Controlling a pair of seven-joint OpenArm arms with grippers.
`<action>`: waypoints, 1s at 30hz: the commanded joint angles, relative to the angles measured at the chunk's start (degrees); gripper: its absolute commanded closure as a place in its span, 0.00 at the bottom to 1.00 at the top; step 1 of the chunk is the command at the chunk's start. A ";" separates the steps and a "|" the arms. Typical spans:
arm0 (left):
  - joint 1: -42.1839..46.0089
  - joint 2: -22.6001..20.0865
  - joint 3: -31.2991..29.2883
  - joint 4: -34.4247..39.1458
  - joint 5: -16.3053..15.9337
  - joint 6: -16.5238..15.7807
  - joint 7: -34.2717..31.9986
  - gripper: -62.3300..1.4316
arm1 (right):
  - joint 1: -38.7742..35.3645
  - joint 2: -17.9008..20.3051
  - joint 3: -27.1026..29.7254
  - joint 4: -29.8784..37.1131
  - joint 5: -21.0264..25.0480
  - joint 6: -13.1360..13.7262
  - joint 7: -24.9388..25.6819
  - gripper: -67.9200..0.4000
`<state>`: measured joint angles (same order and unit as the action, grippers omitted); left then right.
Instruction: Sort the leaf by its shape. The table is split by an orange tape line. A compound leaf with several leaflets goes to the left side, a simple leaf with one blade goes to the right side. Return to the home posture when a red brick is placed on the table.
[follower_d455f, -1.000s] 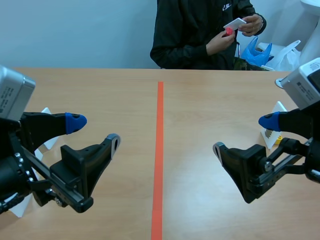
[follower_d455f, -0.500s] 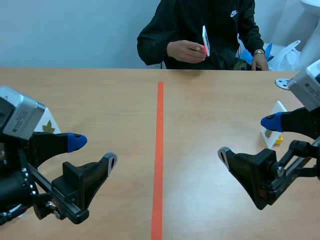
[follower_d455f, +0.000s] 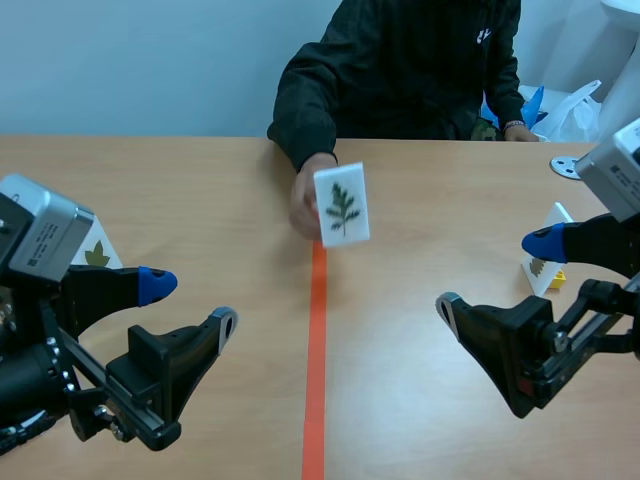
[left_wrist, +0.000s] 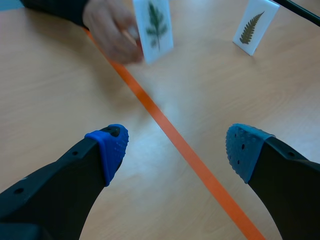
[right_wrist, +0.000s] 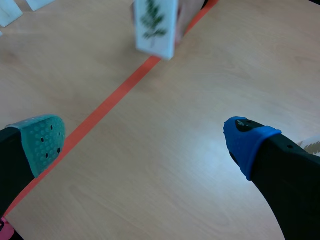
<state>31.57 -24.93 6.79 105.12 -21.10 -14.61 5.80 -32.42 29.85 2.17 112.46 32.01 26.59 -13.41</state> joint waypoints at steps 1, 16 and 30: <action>-0.02 0.31 0.07 1.38 -0.59 -0.09 -0.83 0.30 | 0.37 -0.02 0.37 0.20 0.59 -0.02 0.87 0.00; -0.02 0.28 0.07 1.38 -0.57 -1.64 -0.92 0.00 | 0.37 -0.02 0.37 0.20 0.61 -0.02 0.87 0.00; 0.00 0.28 0.07 1.38 -0.57 -1.57 -1.05 0.00 | 0.37 -0.02 0.37 0.20 0.59 -0.02 0.85 0.00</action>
<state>31.57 -24.93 6.79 105.12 -21.10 -16.27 5.78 -32.42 29.85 2.17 112.46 32.01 26.59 -13.41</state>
